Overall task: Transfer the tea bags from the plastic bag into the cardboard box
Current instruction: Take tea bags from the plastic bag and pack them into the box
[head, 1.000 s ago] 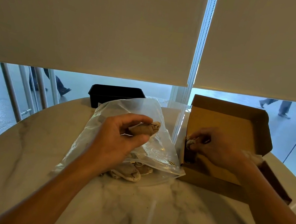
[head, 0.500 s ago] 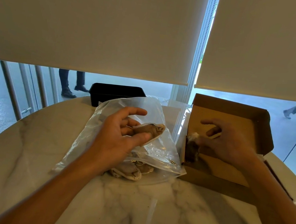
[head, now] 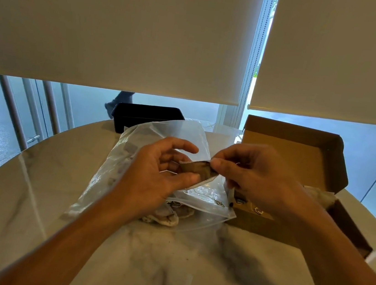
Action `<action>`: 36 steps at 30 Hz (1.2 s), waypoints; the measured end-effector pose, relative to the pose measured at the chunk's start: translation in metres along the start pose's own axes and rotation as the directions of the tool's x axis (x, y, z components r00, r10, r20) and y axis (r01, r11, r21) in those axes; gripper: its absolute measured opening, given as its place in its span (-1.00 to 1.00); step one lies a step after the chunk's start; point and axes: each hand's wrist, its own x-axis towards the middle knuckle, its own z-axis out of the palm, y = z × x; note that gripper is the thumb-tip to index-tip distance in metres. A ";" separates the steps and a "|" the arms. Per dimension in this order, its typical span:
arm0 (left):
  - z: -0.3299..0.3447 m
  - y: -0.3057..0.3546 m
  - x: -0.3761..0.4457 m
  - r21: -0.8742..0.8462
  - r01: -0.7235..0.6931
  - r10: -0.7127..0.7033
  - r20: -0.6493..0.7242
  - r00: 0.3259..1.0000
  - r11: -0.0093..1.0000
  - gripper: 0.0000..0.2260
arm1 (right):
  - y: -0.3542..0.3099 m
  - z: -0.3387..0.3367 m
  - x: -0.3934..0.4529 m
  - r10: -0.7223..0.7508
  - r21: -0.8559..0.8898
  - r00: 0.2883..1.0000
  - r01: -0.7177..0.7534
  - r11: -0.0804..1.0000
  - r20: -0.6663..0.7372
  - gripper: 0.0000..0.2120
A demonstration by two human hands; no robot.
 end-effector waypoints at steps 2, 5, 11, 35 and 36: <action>0.000 0.001 0.000 -0.007 -0.002 0.002 0.028 1.000 1.000 -0.70 | -0.001 0.000 -0.001 0.002 0.075 1.000 -0.001 0.997 -0.016 -0.94; -0.004 0.003 0.000 -0.019 -0.042 0.044 0.066 0.997 0.999 -0.77 | -0.003 -0.002 -0.001 0.010 0.209 1.000 -0.013 0.978 0.019 -0.74; -0.010 0.009 0.000 -0.103 -0.080 0.086 0.053 0.995 0.991 -0.83 | 0.006 0.004 -0.002 0.069 -0.025 0.952 -0.065 0.998 0.297 -0.65; -0.016 -0.003 0.006 -0.079 -0.102 0.081 -0.224 0.971 0.992 -0.79 | 0.006 -0.034 -0.012 0.180 0.255 0.984 -0.172 0.952 -0.011 -0.91; -0.016 -0.003 0.006 -0.051 -0.101 0.089 -0.205 0.975 0.994 -0.78 | 0.003 -0.033 -0.012 0.171 0.318 0.985 -0.156 0.935 -0.020 -0.89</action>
